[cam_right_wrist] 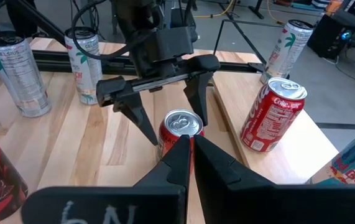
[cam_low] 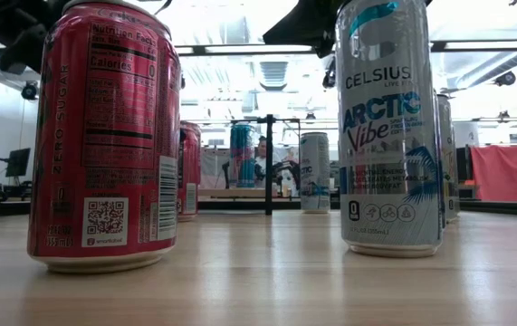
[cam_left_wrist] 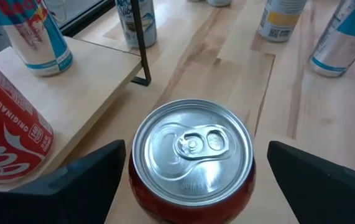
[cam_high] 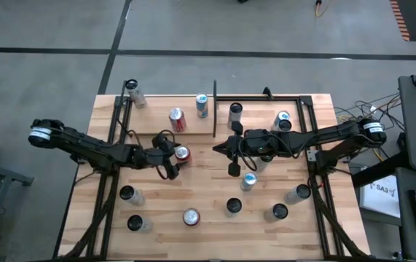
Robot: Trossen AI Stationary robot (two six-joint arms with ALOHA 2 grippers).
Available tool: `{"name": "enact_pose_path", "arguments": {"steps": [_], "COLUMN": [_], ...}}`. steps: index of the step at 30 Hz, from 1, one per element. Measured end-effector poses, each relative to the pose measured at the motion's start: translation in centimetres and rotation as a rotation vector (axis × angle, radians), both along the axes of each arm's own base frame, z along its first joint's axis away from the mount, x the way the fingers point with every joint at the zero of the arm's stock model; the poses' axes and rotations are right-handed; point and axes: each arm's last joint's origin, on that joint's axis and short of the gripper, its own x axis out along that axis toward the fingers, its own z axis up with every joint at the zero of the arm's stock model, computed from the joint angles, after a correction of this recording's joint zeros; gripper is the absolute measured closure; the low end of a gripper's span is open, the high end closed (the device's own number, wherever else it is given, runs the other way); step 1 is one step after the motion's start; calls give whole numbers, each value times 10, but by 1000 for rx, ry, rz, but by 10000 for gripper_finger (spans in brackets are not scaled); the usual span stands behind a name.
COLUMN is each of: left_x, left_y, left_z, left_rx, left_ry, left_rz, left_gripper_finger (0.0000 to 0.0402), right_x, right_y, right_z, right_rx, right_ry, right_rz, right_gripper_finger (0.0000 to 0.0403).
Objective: Place canned beverage on shelf
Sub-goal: Put the top red and black soda can on the shelf
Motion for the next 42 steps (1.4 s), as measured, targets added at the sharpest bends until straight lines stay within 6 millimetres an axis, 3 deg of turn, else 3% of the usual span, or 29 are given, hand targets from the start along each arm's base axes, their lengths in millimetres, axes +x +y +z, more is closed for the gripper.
{"name": "enact_pose_path", "arguments": {"steps": [9, 22, 27, 34, 42], "left_x": [-4, -4, -1, -3, -30], "left_y": [1, 2, 2, 3, 10], "left_z": [-7, -7, -3, 23, 56], "left_rx": [-13, -12, -6, 47, 111], "left_ry": [-57, -60, -55, 14, -12], "left_rz": [15, 19, 14, 65, 182], "left_gripper_finger": [32, 116, 122, 122, 122], "right_x": [0, 0, 0, 0, 0], "right_y": [0, 0, 0, 0, 0], "right_z": [0, 0, 0, 0, 0], "right_rx": [11, 24, 25, 26, 24], "right_ry": [-2, -5, -5, -5, -5], "right_rz": [-4, -8, -9, -9, -8], "right_gripper_finger": [392, 392, 392, 392, 392]}}
